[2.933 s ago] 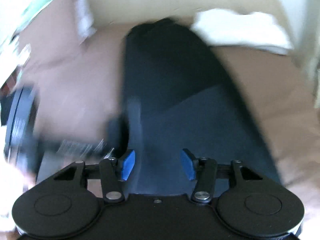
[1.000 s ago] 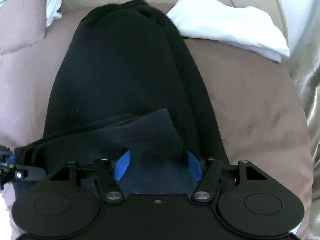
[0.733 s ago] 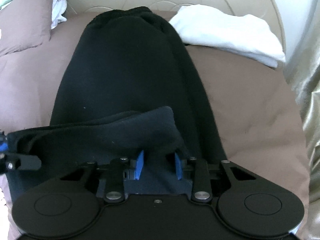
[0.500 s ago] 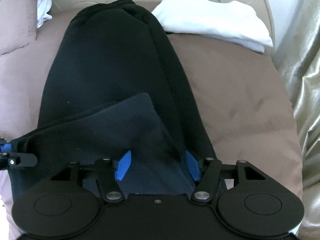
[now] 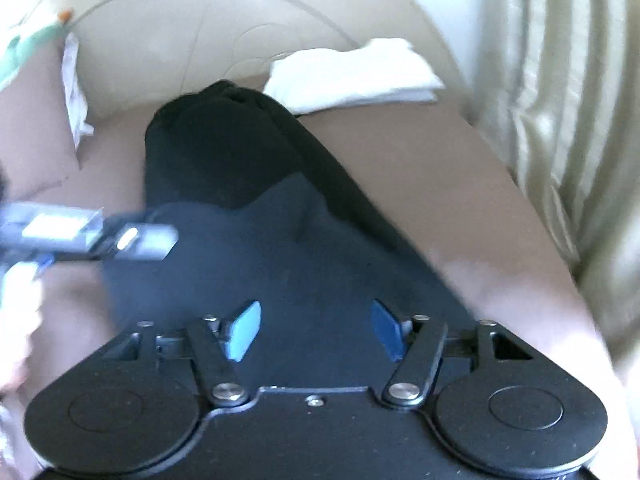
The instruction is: Fold clothes
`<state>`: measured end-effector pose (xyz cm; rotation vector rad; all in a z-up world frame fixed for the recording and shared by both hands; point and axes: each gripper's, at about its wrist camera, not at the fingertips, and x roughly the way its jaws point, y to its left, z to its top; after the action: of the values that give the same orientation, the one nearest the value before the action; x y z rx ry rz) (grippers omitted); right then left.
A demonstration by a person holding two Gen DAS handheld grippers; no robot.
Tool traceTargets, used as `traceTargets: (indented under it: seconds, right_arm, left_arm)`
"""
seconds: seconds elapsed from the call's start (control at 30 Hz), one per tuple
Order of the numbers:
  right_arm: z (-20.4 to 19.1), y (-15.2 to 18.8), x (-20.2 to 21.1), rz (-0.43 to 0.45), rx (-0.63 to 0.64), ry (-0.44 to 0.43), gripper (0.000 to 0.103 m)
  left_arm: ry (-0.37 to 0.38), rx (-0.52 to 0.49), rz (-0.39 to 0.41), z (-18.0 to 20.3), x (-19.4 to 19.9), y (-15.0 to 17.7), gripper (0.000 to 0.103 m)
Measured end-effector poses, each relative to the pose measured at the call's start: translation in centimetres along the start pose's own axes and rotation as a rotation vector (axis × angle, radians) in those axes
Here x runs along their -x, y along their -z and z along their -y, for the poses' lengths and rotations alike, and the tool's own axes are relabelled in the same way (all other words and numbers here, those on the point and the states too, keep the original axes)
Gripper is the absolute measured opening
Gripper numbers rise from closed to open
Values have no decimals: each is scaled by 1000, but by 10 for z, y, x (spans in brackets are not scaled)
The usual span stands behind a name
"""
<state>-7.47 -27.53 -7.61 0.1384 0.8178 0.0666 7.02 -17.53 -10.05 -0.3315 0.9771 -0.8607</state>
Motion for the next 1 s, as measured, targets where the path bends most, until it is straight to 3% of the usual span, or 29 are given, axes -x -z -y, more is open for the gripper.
traceTargets:
  seconds: [0.1, 0.17, 0.27, 0.37, 0.43, 0.47, 0.57, 0.67, 0.73, 0.83, 0.9, 1.0]
  right_arm:
    - [-11, 42, 32, 64, -167, -29, 85]
    - [-26, 56, 23, 16, -116, -8, 85]
    - [-67, 73, 1, -85, 143, 120, 85]
    - [-97, 93, -10, -109, 354, 117, 85]
    - [-108, 98, -13, -93, 421, 168, 79]
    - [-113, 98, -15, -83, 443, 195, 71]
    - [-104, 70, -17, -16, 293, 233, 68]
    - [-92, 53, -25, -17, 178, 272, 55]
    - [-90, 55, -24, -15, 164, 219, 52]
    - [-98, 59, -25, -10, 196, 130, 55]
    - [-106, 61, -34, -32, 227, 153, 70]
    - [-104, 61, -50, -20, 208, 192, 71]
  left_arm:
    - [-49, 10, -55, -3, -8, 4, 18]
    - [-83, 21, -95, -6, -13, 8, 21]
    - [-129, 68, -171, -16, -18, 22, 22]
    - [-81, 131, -147, -26, -13, 28, 21]
    - [-45, 141, -131, -24, -12, 25, 19]
    - [-29, 138, -126, -22, -11, 23, 18]
    - [19, 131, -109, -15, -10, 16, 18]
    - [67, 124, -93, -7, -10, 9, 18]
    - [70, 103, -89, 0, -14, 2, 18]
    - [37, 76, -109, 11, -25, -7, 18]
    - [22, 56, -118, 19, -31, -11, 17]
    - [76, 47, -97, 32, -23, -17, 16]
